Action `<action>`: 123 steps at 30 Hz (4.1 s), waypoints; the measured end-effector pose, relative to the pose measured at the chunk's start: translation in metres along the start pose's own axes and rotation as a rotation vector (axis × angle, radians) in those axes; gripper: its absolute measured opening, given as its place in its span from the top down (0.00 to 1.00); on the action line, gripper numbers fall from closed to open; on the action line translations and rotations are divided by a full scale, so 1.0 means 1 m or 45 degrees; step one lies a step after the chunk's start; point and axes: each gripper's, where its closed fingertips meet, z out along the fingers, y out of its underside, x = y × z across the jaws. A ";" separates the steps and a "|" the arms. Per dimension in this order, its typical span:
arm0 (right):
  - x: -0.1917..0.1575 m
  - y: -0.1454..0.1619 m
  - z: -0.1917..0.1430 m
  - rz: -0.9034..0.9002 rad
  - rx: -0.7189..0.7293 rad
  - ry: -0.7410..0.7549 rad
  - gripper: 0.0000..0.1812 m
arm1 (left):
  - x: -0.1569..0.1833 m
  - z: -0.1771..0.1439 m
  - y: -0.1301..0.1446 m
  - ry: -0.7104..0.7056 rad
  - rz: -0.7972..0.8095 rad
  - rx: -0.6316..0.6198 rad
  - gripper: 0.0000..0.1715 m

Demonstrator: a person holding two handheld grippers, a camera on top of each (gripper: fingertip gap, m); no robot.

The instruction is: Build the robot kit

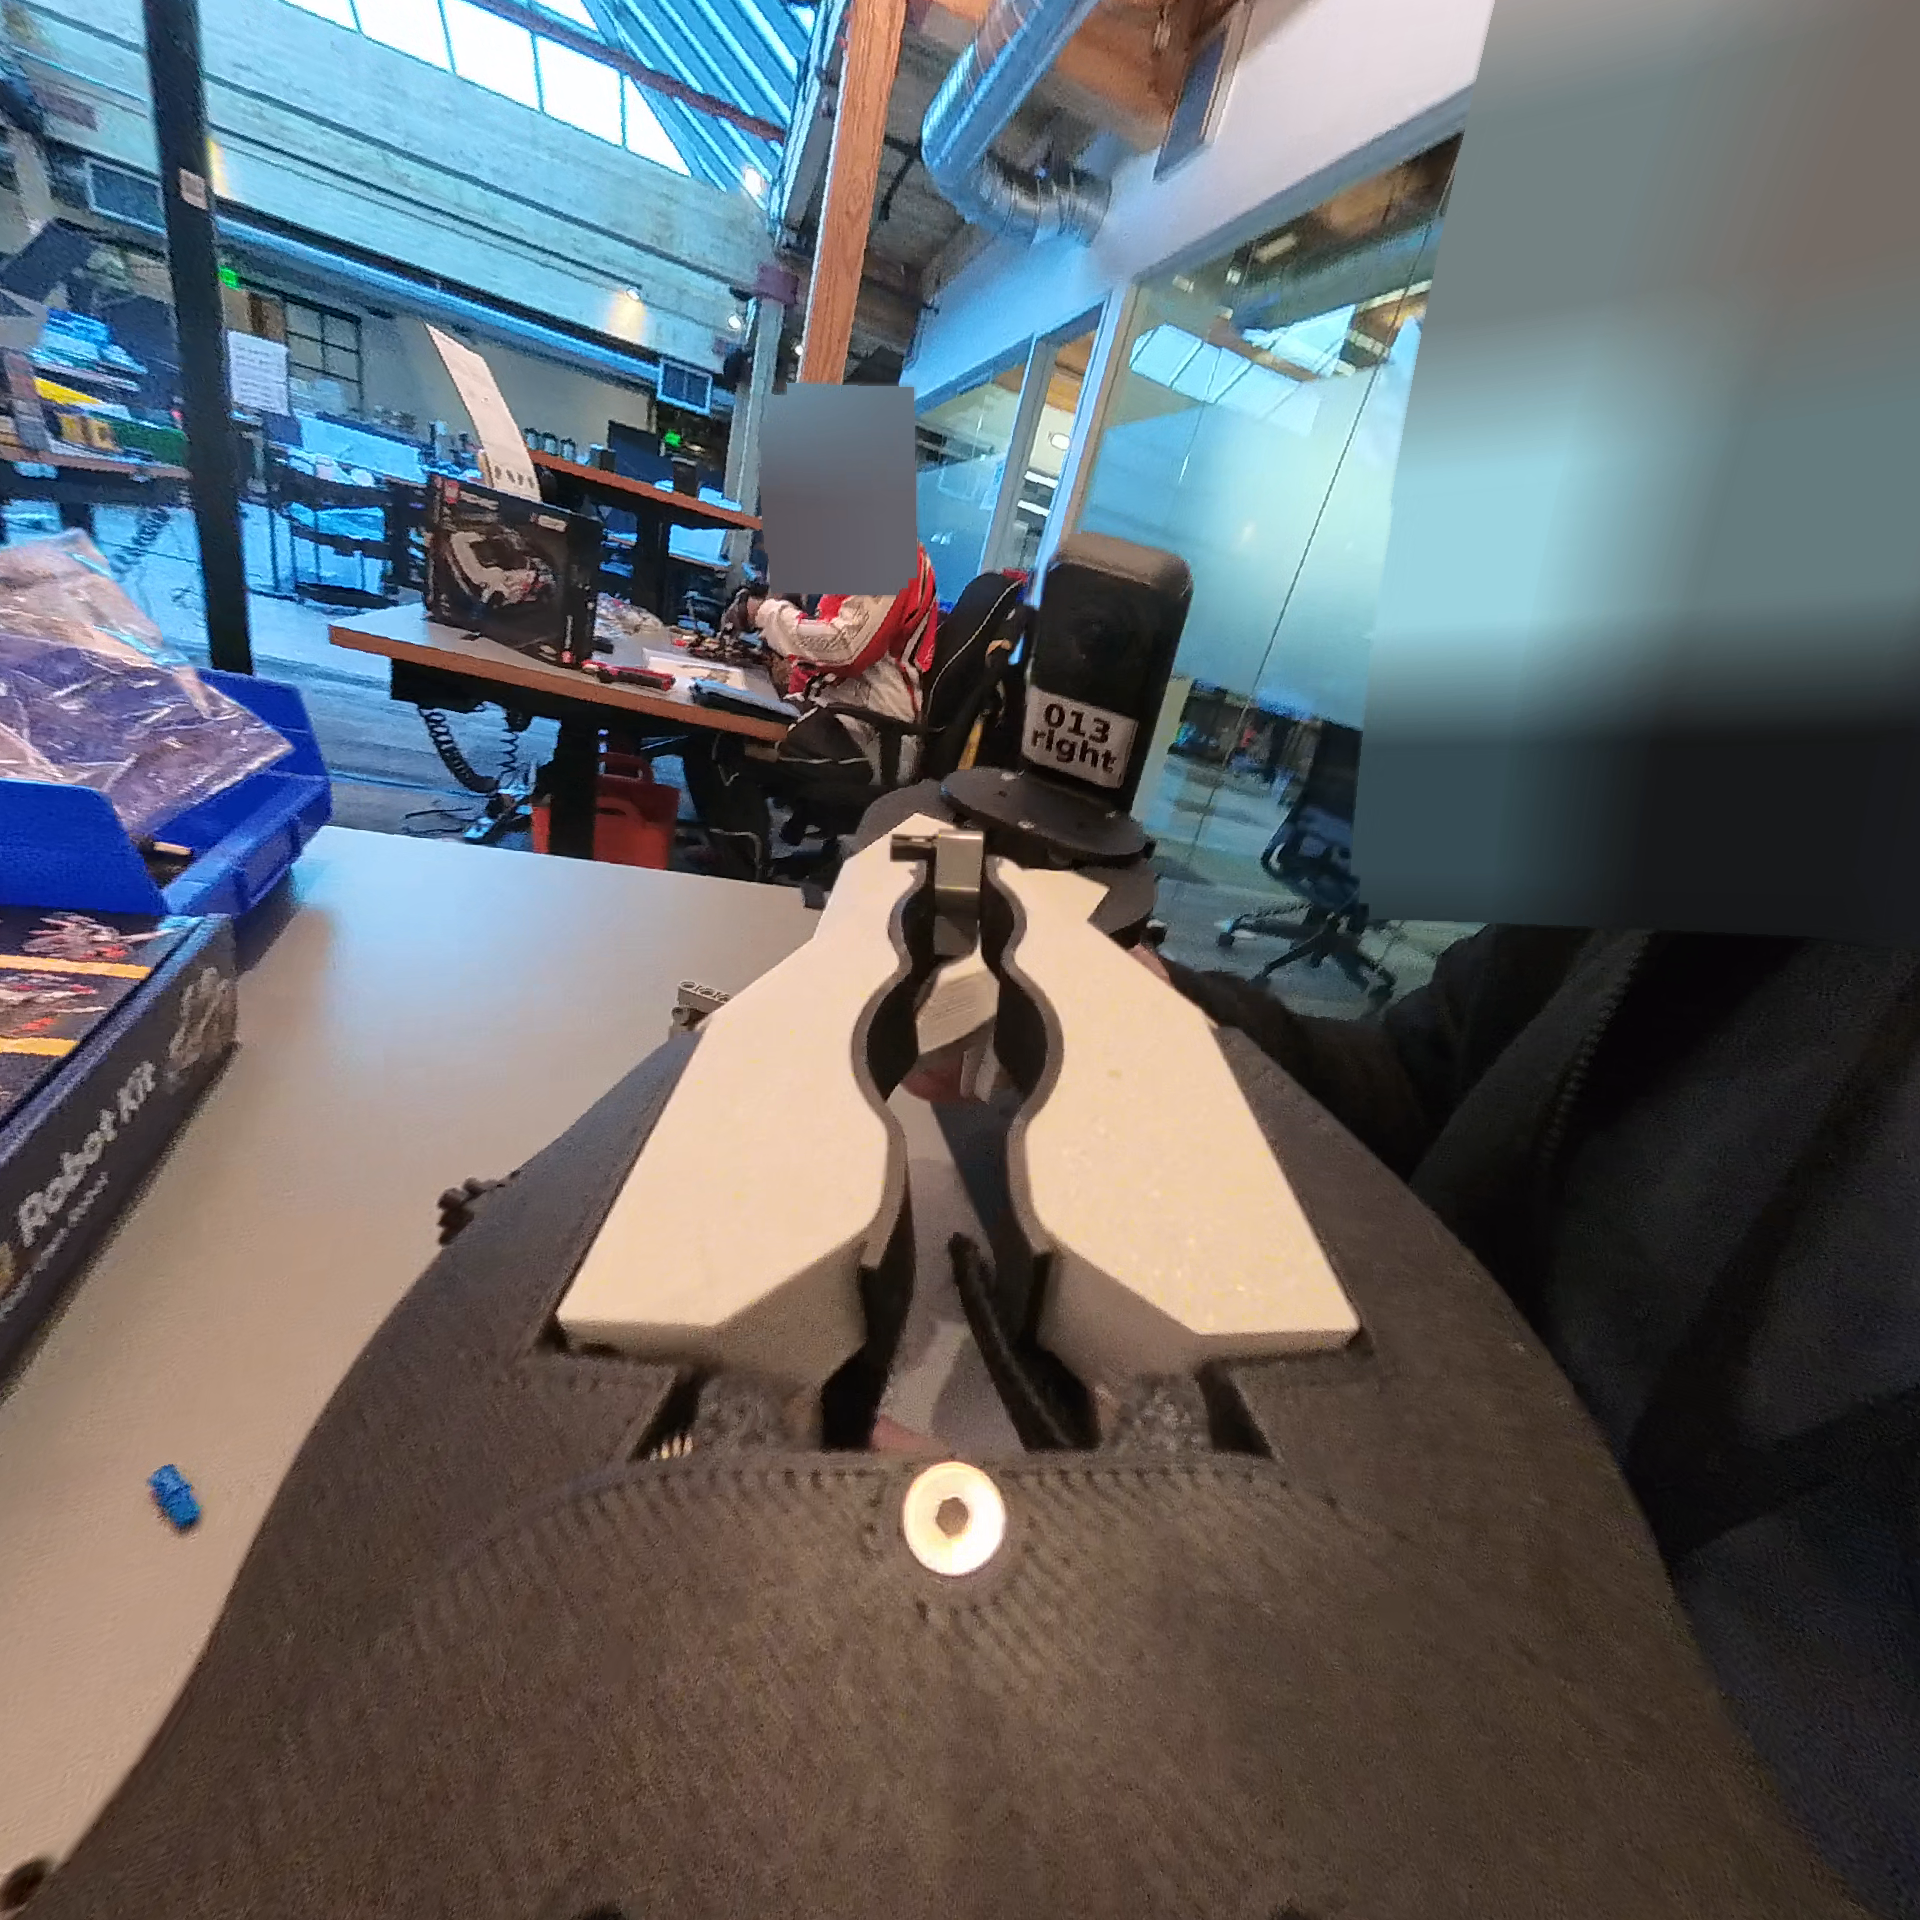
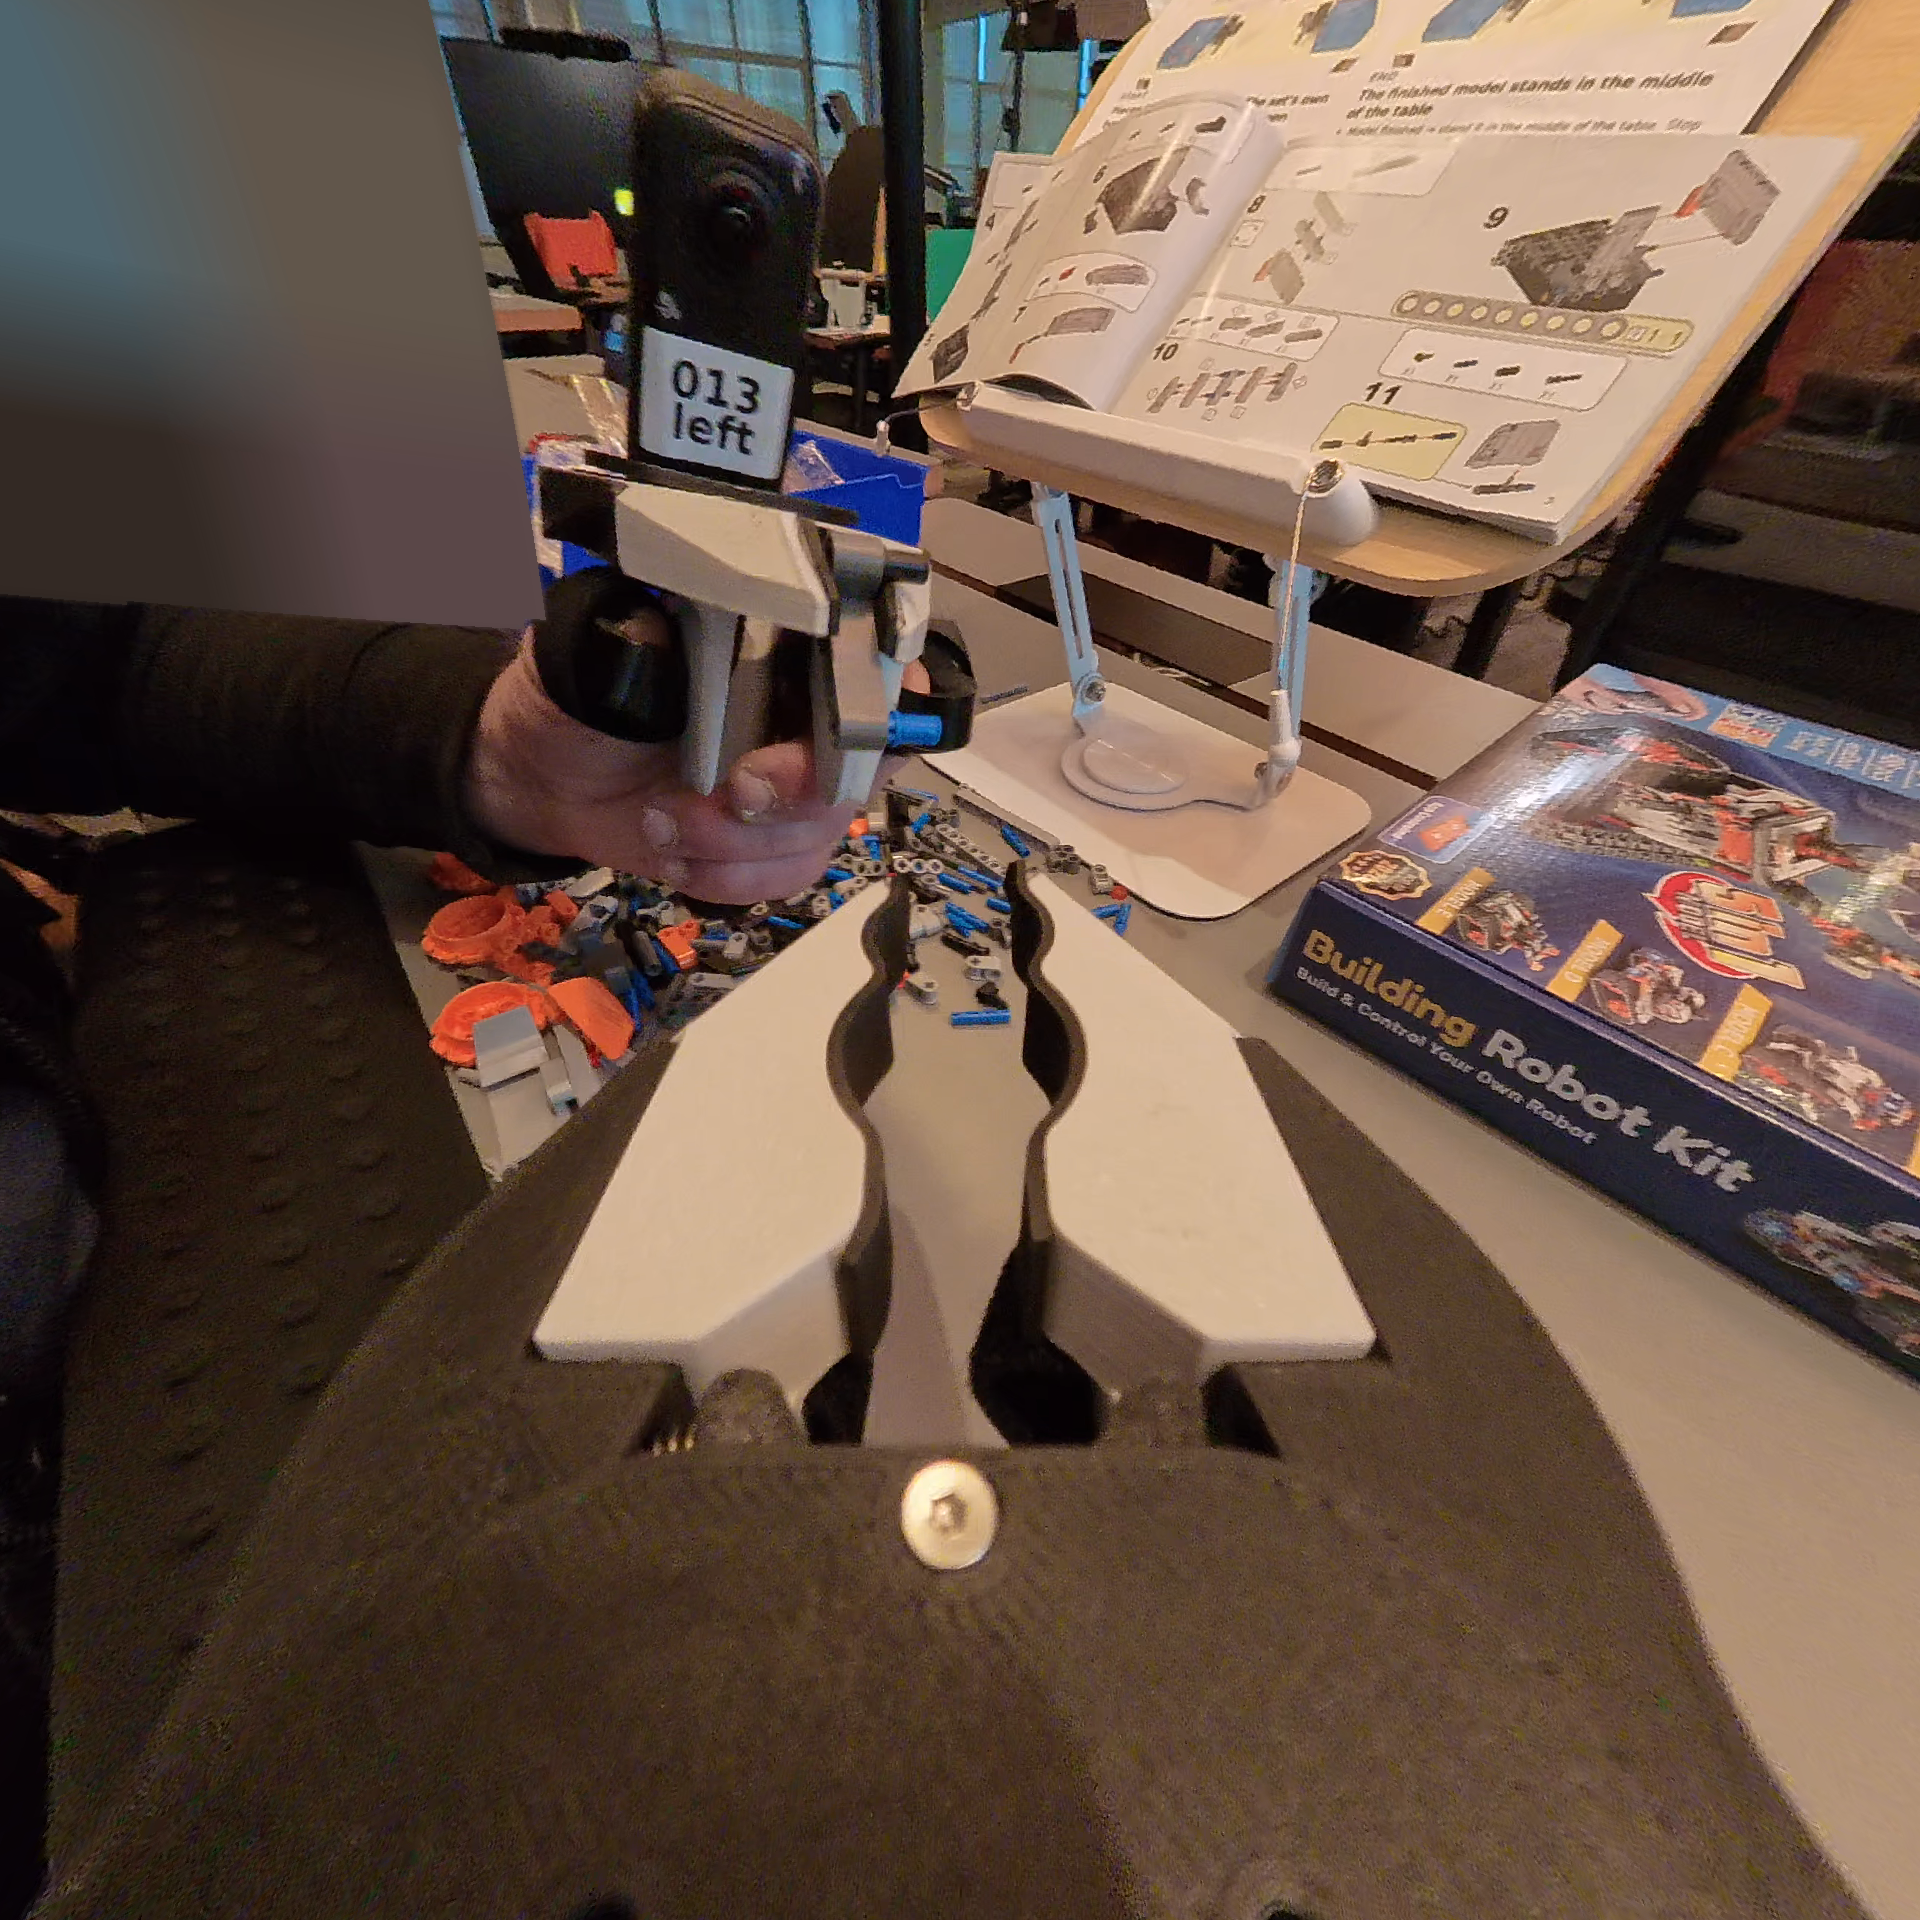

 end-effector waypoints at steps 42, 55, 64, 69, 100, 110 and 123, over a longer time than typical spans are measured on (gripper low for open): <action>0.109 0.097 -0.144 0.201 -0.395 0.621 0.91 | -0.116 0.124 0.154 -0.520 0.268 -0.979 0.84; 0.095 0.131 -0.100 0.230 -0.585 0.447 0.91 | -0.086 0.096 0.159 -0.295 0.262 -1.006 0.88; 0.076 0.139 -0.079 0.135 -0.725 0.318 0.91 | -0.069 0.075 0.159 -0.159 0.242 -1.003 0.87; 0.071 0.140 -0.075 0.089 -0.735 0.294 0.91 | -0.068 0.068 0.162 -0.125 0.283 -1.038 0.87; 0.057 0.136 -0.077 0.138 -0.724 0.302 0.91 | -0.088 0.074 0.155 0.116 0.241 -1.117 0.85; 0.055 0.138 -0.073 0.107 -0.739 0.285 0.91 | -0.083 0.075 0.169 0.220 0.232 -1.183 0.90; 0.038 0.129 -0.078 0.191 -0.727 0.172 0.81 | -0.074 0.073 0.164 0.300 0.266 -1.211 0.91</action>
